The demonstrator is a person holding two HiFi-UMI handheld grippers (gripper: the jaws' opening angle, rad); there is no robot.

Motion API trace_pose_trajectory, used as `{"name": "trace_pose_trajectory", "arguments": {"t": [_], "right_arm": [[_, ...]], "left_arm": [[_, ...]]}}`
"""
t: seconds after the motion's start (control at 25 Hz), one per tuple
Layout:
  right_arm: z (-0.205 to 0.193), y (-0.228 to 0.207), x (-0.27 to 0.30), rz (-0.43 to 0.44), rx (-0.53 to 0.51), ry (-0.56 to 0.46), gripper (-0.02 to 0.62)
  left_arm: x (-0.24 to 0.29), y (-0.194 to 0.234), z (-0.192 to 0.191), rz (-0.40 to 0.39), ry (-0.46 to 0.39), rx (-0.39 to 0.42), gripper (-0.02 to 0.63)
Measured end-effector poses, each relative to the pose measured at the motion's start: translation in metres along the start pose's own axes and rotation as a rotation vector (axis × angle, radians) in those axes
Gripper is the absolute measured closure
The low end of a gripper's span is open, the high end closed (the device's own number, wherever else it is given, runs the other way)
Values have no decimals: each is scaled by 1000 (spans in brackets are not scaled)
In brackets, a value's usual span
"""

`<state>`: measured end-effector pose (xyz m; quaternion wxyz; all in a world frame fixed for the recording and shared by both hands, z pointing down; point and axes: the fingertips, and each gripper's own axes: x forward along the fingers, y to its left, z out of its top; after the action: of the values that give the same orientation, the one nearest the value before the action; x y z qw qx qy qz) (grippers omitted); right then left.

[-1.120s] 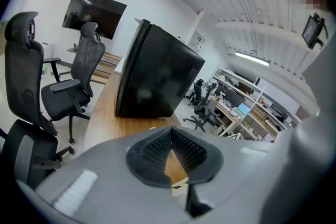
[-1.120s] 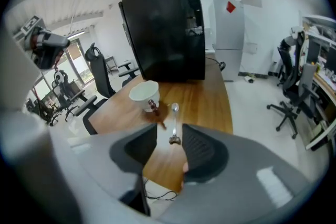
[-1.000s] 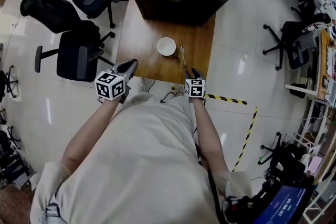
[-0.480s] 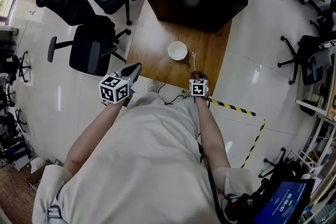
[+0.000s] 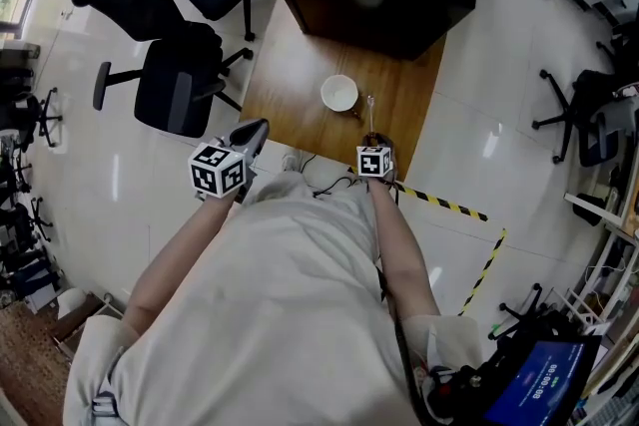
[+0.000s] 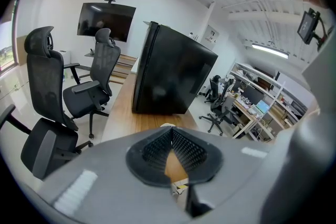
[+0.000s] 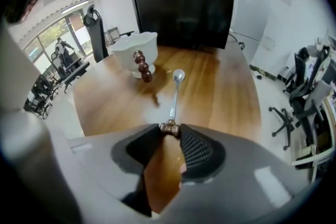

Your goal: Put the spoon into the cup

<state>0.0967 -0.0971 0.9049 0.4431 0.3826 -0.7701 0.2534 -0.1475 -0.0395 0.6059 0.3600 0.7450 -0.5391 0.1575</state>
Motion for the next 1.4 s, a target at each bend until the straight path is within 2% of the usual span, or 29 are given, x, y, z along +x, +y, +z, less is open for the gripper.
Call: {"name": "trace_pose_trajectory", "arguments": {"t": [0.2, 0.48, 0.76, 1.08, 1.4], "right_arm": [[7, -6, -8, 8, 7, -22, 469], [33, -24, -48, 16, 26, -101, 471], [61, -20, -97, 69, 1, -146, 471], [89, 14, -116, 146, -138, -120, 471], [98, 38, -100, 194, -210, -50, 469]], "left_arm": [[0, 1, 0, 1, -21, -16, 606], [8, -5, 11, -26, -72, -36, 606], [14, -8, 18, -49, -108, -42, 606], [18, -7, 19, -67, -125, -33, 606], [15, 4, 17, -49, -142, -52, 606]]}}
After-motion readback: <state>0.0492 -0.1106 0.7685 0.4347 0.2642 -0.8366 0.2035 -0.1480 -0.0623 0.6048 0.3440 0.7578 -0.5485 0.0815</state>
